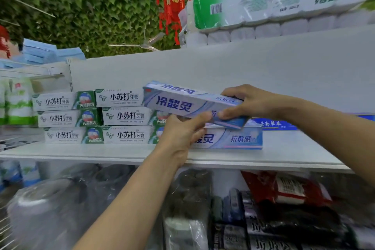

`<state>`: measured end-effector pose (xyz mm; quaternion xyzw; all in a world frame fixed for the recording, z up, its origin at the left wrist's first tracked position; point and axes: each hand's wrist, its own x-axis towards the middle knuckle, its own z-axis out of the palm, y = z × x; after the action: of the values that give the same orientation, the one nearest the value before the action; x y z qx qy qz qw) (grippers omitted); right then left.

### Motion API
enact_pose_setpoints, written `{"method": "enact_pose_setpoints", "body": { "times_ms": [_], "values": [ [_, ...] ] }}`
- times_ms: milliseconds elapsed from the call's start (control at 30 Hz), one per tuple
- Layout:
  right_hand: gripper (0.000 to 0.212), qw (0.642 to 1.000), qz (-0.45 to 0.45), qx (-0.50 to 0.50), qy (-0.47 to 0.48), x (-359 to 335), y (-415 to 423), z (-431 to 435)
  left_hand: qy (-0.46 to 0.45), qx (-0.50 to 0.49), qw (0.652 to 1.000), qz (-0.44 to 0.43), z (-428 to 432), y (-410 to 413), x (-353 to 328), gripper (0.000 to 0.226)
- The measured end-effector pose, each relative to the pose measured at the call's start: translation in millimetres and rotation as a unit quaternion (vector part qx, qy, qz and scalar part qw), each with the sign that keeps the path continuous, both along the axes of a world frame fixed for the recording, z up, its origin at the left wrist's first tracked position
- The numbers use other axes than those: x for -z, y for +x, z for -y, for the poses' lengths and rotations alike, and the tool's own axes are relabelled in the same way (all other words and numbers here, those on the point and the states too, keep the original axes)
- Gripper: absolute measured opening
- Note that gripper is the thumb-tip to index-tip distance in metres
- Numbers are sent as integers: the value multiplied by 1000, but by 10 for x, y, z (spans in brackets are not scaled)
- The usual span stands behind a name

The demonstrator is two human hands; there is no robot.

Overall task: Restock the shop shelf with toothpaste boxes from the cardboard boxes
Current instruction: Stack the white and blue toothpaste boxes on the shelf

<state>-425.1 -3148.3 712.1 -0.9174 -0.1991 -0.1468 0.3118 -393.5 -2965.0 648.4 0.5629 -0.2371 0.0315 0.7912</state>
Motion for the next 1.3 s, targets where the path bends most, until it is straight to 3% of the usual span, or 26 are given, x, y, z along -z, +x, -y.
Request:
{"method": "enact_pose_setpoints", "body": {
  "times_ms": [133,333,400,467,533,600,733,833,1033,1167,1300],
  "values": [
    [39,994,-81,12,69,-57,39,322,97,1,995,36,-22,71,26,34],
    [24,993,-54,52,90,-98,146,574,229,-80,965,99,25,125,-20,41],
    [21,992,-52,84,80,-100,202,672,312,-179,914,186,42,193,-11,43],
    [19,990,-69,109,56,-66,279,750,398,-252,840,269,71,263,-18,45],
    [21,986,-89,124,62,-8,398,794,478,-272,775,311,126,366,-41,53],
    [29,981,-72,148,100,63,564,808,548,-253,737,305,180,478,-84,63],
    [67,962,4,257,98,244,921,775,609,-189,733,237,267,664,-191,74],
    [88,961,-3,246,128,326,1098,701,640,-158,727,194,307,804,-244,80],
    [84,949,-42,249,189,290,1269,719,634,-117,753,132,326,1079,-276,88],
    [63,947,-49,259,185,302,1323,762,619,-116,765,131,336,1095,-271,87],
    [69,947,-52,269,166,291,1303,735,621,-123,762,136,335,1090,-261,87]
  ]
}}
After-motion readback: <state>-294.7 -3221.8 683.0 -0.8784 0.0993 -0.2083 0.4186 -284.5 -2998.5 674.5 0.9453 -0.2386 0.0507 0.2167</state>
